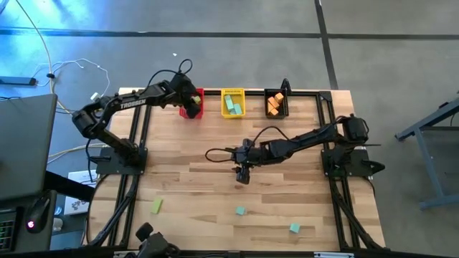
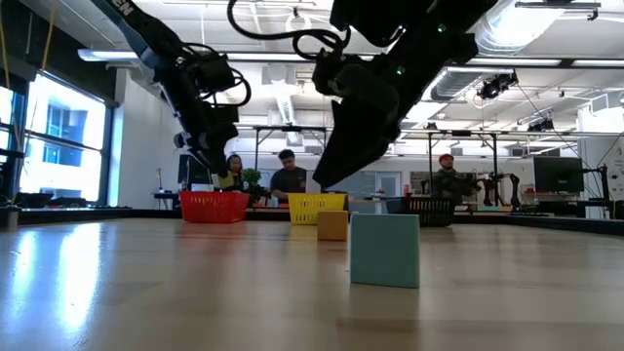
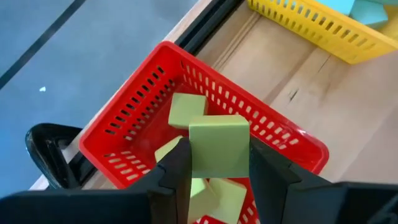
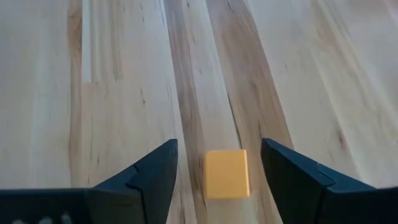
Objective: Sort & place blocks by color
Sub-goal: Put the green block into the red basket
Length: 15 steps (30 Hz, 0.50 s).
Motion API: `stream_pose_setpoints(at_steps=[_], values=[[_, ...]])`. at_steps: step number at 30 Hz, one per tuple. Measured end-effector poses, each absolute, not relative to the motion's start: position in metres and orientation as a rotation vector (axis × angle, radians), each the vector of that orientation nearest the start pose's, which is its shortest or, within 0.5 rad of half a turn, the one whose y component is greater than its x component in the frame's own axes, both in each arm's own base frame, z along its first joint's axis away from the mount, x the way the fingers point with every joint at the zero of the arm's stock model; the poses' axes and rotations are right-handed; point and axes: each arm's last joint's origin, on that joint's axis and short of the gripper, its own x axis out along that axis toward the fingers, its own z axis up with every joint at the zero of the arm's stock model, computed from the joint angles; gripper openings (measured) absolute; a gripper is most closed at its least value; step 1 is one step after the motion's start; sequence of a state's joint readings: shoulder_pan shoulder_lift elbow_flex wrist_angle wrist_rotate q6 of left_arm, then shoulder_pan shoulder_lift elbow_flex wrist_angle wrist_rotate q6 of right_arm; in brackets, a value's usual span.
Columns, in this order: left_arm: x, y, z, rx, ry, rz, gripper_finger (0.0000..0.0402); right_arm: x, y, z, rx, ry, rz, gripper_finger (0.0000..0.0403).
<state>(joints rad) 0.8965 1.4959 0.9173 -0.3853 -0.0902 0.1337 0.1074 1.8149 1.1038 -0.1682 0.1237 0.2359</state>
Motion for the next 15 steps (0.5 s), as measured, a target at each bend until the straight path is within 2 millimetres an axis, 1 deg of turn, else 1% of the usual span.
stream_pose_setpoints(at_steps=[6,9,15], values=[[0.182,0.231,0.203,-0.278,0.973,0.838,0.0126,0.370,0.036,0.161,0.115,0.899,-0.122,0.0216],[0.182,0.231,0.203,-0.281,0.972,0.833,0.0138,0.370,0.036,0.152,0.125,0.927,-0.140,0.0216],[0.182,0.231,0.203,-0.279,0.970,0.834,0.0151,0.371,0.035,0.143,0.121,0.957,-0.170,0.0216]])
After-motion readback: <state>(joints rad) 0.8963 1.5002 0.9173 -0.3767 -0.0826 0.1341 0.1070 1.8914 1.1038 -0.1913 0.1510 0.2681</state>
